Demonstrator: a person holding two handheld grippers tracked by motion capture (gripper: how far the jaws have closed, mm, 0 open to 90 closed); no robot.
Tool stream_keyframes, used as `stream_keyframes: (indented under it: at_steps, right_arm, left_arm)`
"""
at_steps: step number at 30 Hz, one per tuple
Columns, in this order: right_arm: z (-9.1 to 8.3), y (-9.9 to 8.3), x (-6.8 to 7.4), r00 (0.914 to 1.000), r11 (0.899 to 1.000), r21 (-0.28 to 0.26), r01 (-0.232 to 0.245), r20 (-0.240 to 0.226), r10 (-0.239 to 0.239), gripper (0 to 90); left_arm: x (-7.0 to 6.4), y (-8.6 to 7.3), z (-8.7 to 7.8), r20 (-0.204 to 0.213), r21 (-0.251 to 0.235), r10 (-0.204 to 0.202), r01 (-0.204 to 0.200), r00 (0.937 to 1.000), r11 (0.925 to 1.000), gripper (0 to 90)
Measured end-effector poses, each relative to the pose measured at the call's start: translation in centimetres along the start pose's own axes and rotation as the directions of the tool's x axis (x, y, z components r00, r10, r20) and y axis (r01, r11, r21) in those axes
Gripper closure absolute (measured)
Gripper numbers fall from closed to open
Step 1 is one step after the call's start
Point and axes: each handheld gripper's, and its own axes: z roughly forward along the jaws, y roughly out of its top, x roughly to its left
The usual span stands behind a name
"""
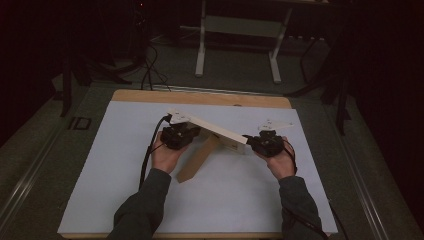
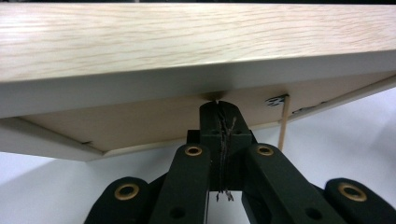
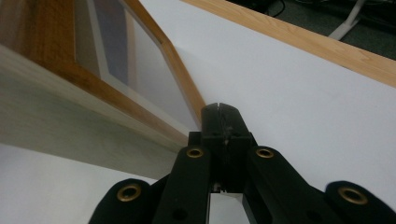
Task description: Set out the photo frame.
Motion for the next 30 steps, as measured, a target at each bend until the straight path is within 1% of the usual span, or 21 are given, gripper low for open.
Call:
stream_keyframes:
  at_steps: [5, 11, 16, 21, 25, 30]
  right_arm:
    - [-0.1, -0.1, 0.2, 1.0000, 1.000, -0.002, 0.004, -0.006, -0.004, 89.9]
    - [-0.2, -0.2, 0.5, 0.9999, 1.000, 0.001, 0.014, -0.004, -0.014, 90.0]
    - [-0.2, -0.2, 0.7, 0.9998, 1.000, 0.005, 0.021, -0.005, -0.021, 89.9]
    - [-0.3, -0.2, 0.9, 0.9995, 0.999, 0.011, 0.032, -0.007, -0.032, 90.0]
    - [-0.3, -0.2, 1.0, 0.9989, 0.999, 0.015, 0.046, -0.004, -0.046, 90.0]
    - [-0.4, -0.2, 1.2, 0.9989, 0.999, 0.014, 0.047, -0.005, -0.047, 90.0]
  left_arm:
    - [-0.5, 0.1, 0.1, 0.013, -0.003, 0.003, -0.003, 0.9999, 1.0000, 90.0]
    - [-1.1, 0.3, 0.2, 0.022, 0.002, 0.022, -0.022, 0.9995, 0.9998, 90.0]
    - [-1.8, 0.4, 0.4, 0.033, 0.008, 0.046, -0.046, 0.9984, 0.9989, 90.0]
    - [-2.0, 0.5, 0.5, 0.033, 0.011, 0.048, -0.048, 0.9983, 0.9988, 90.0]
    - [-2.2, 0.6, 0.4, 0.043, 0.006, 0.053, -0.054, 0.9976, 0.9985, 90.0]
    - [-2.6, 0.7, 0.3, 0.050, 0.007, 0.064, -0.064, 0.9967, 0.9979, 90.0]
